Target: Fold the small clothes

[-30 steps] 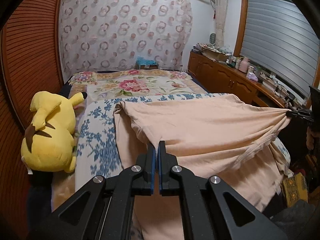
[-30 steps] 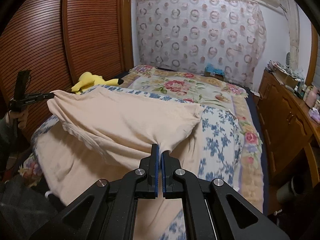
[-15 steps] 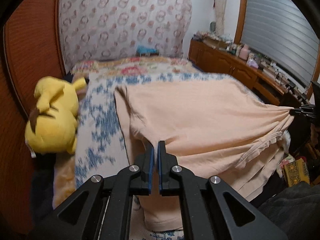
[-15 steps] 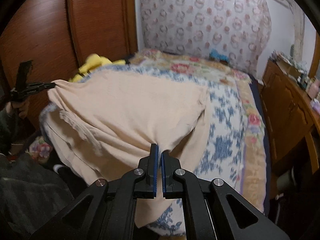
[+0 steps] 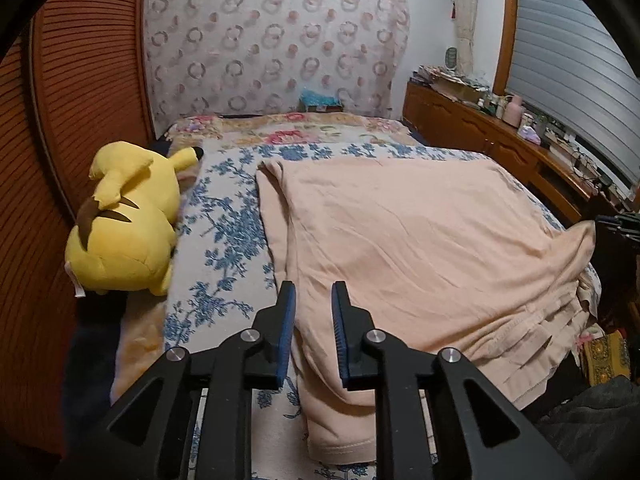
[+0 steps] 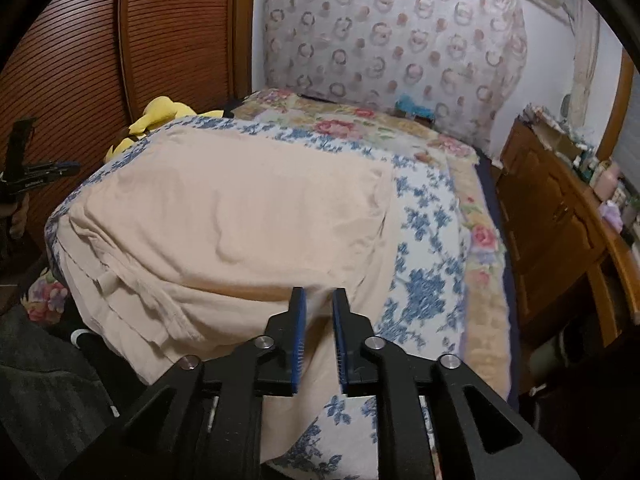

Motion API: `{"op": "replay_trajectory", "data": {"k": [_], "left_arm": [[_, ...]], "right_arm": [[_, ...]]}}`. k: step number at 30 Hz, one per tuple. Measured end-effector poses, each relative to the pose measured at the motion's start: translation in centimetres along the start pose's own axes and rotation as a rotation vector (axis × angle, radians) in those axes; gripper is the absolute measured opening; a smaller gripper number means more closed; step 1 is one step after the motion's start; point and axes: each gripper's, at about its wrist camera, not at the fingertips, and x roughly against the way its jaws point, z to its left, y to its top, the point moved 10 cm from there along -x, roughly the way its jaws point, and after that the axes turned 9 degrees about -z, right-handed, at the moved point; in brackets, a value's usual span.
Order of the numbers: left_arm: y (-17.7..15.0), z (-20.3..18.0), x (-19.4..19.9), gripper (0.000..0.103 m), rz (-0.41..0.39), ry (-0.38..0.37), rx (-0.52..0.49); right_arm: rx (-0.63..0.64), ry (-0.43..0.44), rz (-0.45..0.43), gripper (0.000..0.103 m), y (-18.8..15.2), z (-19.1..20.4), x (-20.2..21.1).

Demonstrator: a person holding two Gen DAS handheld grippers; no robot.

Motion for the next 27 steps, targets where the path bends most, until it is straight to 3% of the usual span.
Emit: {"op": "replay_trajectory", "data": {"k": [3, 6, 16, 20, 22, 24, 27], "left_arm": [[0.4, 0.1, -0.1, 0.019, -0.014, 0.013, 0.009], [0.9, 0.2, -0.4, 0.019, -0.027, 0.021, 0.019], [1.3, -0.2, -1.4, 0.024, -0.034, 0.041, 0.012], [1.2, -0.4, -2.1, 0.041, -0.030, 0.034, 0.022], [0.7, -0.3, -2.6, 0.044, -0.015, 0.035, 0.026], [0.0, -0.1, -3.3, 0.059, 0.009, 0.033, 0.039], [-1.2, 0.2, -4.0, 0.071, 0.039, 0.024, 0.058]], "right_arm": [[-0.008, 0.004, -0.029, 0.041, 0.5, 0.1, 0.7], [-0.006, -0.011, -0.051, 0.051, 0.6, 0.2, 1.2], [-0.028, 0.027, -0.061, 0.053, -0.1, 2.1, -2.7], [-0.032, 0.047, -0.042, 0.053, -0.7, 2.9, -5.0], [-0.037, 0.055, -0.030, 0.053, -1.0, 3.2, -6.0], [-0.046, 0.062, -0.014, 0.053, -1.4, 3.4, -6.9], [-0.043, 0.055, 0.009, 0.053, -1.9, 3.5, -7.9]]}}
